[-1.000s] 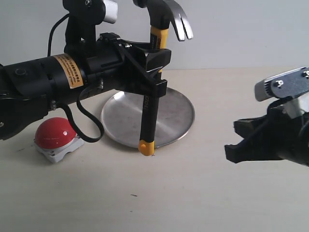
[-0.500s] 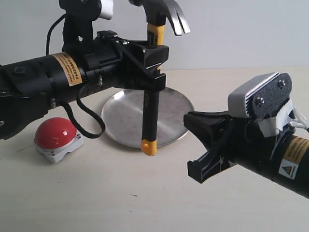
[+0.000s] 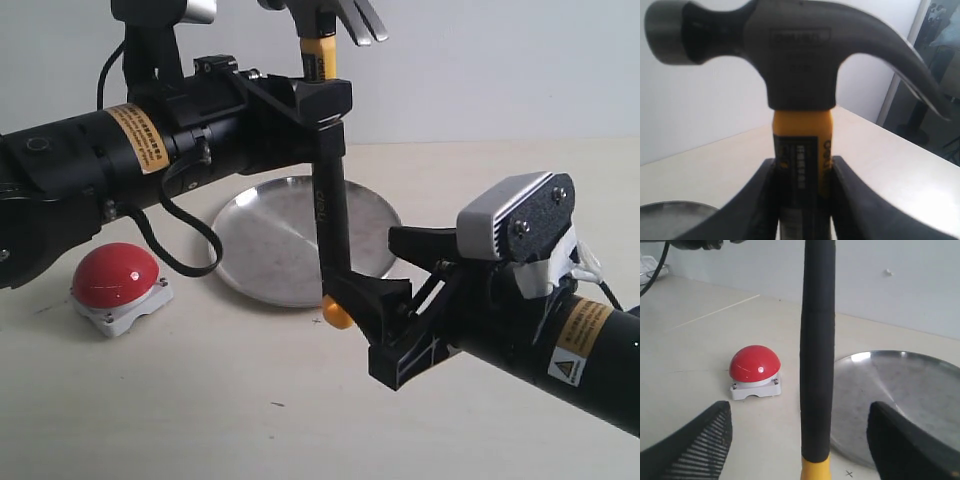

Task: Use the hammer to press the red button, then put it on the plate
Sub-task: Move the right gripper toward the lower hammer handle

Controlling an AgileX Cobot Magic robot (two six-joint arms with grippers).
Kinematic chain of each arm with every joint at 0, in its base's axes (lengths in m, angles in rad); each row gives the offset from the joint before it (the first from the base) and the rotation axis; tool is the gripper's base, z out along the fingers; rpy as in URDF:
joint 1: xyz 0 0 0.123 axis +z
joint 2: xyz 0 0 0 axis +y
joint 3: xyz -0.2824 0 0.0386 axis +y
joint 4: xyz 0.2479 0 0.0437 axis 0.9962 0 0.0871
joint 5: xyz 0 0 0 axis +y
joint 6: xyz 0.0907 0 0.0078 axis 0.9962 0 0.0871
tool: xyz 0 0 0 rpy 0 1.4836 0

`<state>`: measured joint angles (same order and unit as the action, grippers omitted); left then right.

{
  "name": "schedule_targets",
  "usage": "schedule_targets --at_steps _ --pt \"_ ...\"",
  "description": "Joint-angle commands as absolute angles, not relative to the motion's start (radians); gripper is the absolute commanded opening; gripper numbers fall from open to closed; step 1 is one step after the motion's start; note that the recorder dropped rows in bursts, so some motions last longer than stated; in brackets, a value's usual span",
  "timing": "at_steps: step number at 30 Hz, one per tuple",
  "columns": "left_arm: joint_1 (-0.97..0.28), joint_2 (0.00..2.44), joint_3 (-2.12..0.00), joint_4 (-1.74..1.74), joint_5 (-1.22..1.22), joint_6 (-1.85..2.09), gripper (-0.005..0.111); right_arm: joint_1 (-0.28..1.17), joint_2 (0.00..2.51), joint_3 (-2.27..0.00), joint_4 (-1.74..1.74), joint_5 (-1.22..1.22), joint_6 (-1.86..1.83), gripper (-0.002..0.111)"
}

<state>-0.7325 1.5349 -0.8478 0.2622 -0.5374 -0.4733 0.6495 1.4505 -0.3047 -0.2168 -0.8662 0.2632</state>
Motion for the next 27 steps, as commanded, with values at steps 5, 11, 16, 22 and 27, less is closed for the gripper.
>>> schedule_targets --at_steps 5,11,16,22,27 --pt "-0.734 1.525 -0.864 0.256 -0.623 -0.482 0.0 0.652 1.54 -0.424 -0.216 -0.841 0.273 0.073" --pt "-0.734 1.525 -0.864 0.257 -0.623 -0.482 0.0 0.652 1.591 -0.541 -0.216 -0.753 0.273 0.073" --pt "-0.734 1.525 -0.864 0.257 -0.623 -0.482 0.0 0.652 1.623 -0.58 -0.216 -0.75 0.275 0.073" --pt "-0.734 1.525 -0.864 0.257 -0.623 -0.482 0.0 0.652 1.671 -0.589 -0.212 -0.743 0.275 0.072" --pt "-0.734 1.525 -0.864 0.257 -0.623 -0.482 0.0 0.652 1.678 -0.598 -0.212 -0.74 0.275 0.072"
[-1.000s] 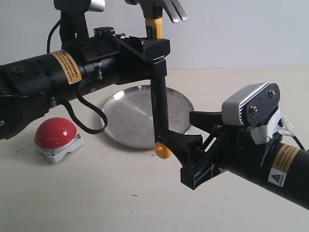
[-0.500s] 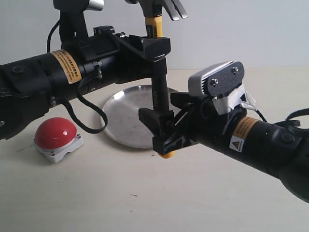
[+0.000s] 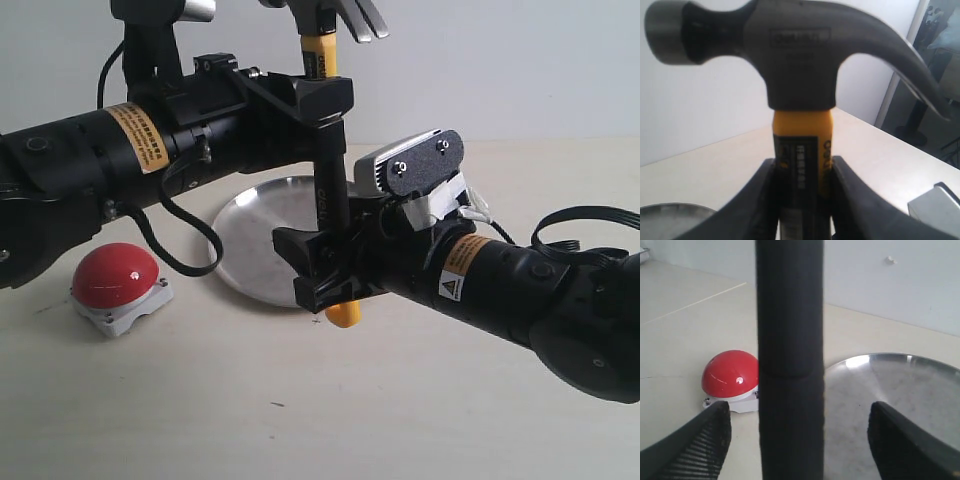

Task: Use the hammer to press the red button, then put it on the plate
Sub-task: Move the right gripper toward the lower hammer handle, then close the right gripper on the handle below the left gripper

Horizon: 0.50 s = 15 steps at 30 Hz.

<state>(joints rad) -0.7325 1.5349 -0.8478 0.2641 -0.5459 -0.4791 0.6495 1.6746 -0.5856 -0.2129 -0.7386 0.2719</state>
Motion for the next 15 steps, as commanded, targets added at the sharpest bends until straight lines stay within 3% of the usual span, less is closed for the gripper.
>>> schedule_targets --at_steps 1,15 --pt "-0.734 1.525 -0.864 0.257 -0.623 -0.482 0.0 0.652 1.678 -0.598 -0.212 -0.74 0.275 0.072" --pt "-0.734 1.525 -0.864 0.256 -0.619 -0.482 0.0 0.652 1.678 -0.597 -0.207 -0.742 0.275 0.068"
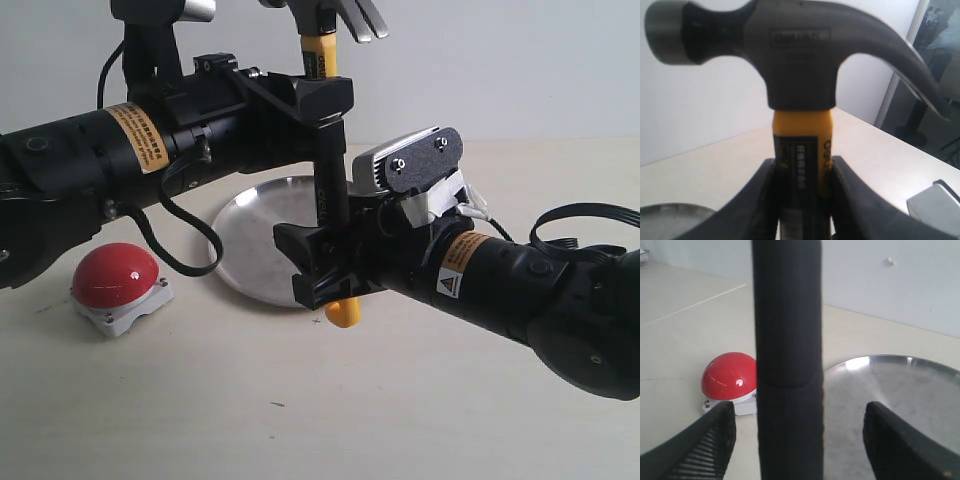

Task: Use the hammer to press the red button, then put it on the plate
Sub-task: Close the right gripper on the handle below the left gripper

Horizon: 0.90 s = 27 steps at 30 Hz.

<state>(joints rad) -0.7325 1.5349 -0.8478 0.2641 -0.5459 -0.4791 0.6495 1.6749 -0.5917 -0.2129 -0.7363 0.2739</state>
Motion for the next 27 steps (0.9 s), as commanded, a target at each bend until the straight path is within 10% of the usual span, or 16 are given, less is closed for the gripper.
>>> schedule_targets --at_steps 1,17,27 --pt "-0.734 1.525 -0.864 0.256 -0.619 -0.482 0.0 0.652 1.678 -0.597 -0.209 -0.742 0.281 0.067" --pt "-0.734 1.525 -0.864 0.256 -0.616 -0.482 0.0 0.652 1.678 -0.597 -0.22 -0.742 0.298 0.048" --pt "-0.734 1.525 -0.864 0.256 -0.616 -0.482 0.0 0.652 1.678 -0.597 -0.227 -0.742 0.293 0.0"
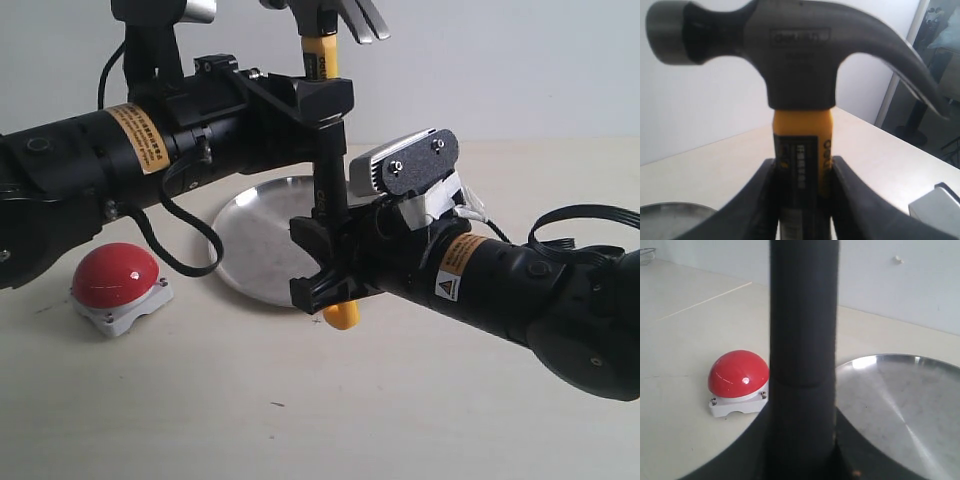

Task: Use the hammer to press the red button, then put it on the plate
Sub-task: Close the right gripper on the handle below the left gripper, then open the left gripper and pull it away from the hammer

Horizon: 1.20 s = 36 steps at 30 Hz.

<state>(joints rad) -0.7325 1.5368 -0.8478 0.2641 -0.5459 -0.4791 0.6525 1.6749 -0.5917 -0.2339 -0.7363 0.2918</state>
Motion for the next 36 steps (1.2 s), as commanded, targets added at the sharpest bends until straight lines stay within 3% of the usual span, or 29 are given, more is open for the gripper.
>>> schedule_targets --at_steps 1,23,31,36 --pt "-0.734 1.525 -0.864 0.256 -0.616 -0.482 0.0 0.652 1.678 -0.597 -0.227 -0.742 0.29 0.0" --pt "-0.734 1.525 -0.864 0.256 -0.56 -0.482 0.0 0.652 1.678 -0.597 -0.227 -0.719 0.231 0.0" --pt "-0.734 1.523 -0.864 0.256 -0.556 -0.482 0.043 0.652 1.678 -0.597 -0.227 -0.674 0.229 0.0" --pt "-0.734 1.523 -0.864 0.256 -0.556 -0.474 0.056 0.652 1.678 -0.597 -0.227 -0.674 0.229 0.0"
